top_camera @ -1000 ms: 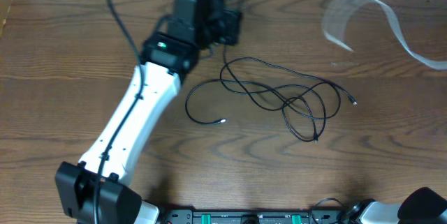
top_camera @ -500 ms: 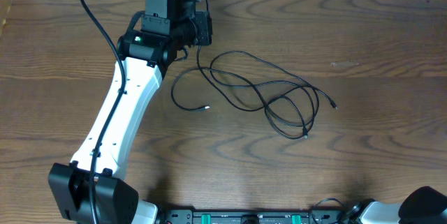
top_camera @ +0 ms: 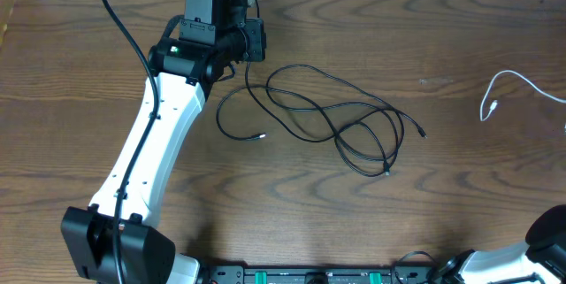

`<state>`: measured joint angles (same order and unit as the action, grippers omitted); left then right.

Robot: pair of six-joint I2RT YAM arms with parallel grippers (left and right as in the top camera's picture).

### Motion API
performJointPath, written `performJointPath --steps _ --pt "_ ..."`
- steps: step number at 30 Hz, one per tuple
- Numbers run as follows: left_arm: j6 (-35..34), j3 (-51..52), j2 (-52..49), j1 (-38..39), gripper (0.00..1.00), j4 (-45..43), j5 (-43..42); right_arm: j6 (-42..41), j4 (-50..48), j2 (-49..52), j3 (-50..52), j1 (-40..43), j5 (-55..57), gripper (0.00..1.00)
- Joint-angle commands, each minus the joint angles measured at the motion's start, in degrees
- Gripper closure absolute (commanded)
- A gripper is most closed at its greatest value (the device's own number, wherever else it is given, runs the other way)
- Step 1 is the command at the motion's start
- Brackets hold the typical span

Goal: Untangle cables

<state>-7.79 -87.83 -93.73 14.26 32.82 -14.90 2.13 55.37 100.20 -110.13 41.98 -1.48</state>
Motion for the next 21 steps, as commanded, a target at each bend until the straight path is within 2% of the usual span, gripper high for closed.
performJointPath --steps 1,14,15,16,19,21 --pt "0.7 -0.5 1.2 -0.1 0.93 0.3 0.6 1.8 -0.8 2.6 0.1 -0.1 3.2 0.99" --pt "0.7 -0.5 1.2 -0.1 0.93 0.3 0.6 -0.4 -5.1 9.3 0.1 5.3 4.5 0.97" --pt "0.7 -0.5 1.2 -0.1 0.92 0.3 0.6 -0.4 -5.0 9.8 0.1 5.5 3.7 0.93" --pt "0.7 -0.5 1.2 -0.1 0.92 0.3 0.6 -0.4 -5.1 10.5 0.1 5.6 2.4 0.78" --pt "0.7 -0.5 1.2 -0.1 0.92 0.4 0.6 -0.4 -4.8 11.9 0.1 5.6 -0.7 0.49" --pt "0.7 -0.5 1.2 -0.1 0.93 0.4 0.6 -0.4 -4.9 12.4 0.1 5.5 -2.3 0.42"
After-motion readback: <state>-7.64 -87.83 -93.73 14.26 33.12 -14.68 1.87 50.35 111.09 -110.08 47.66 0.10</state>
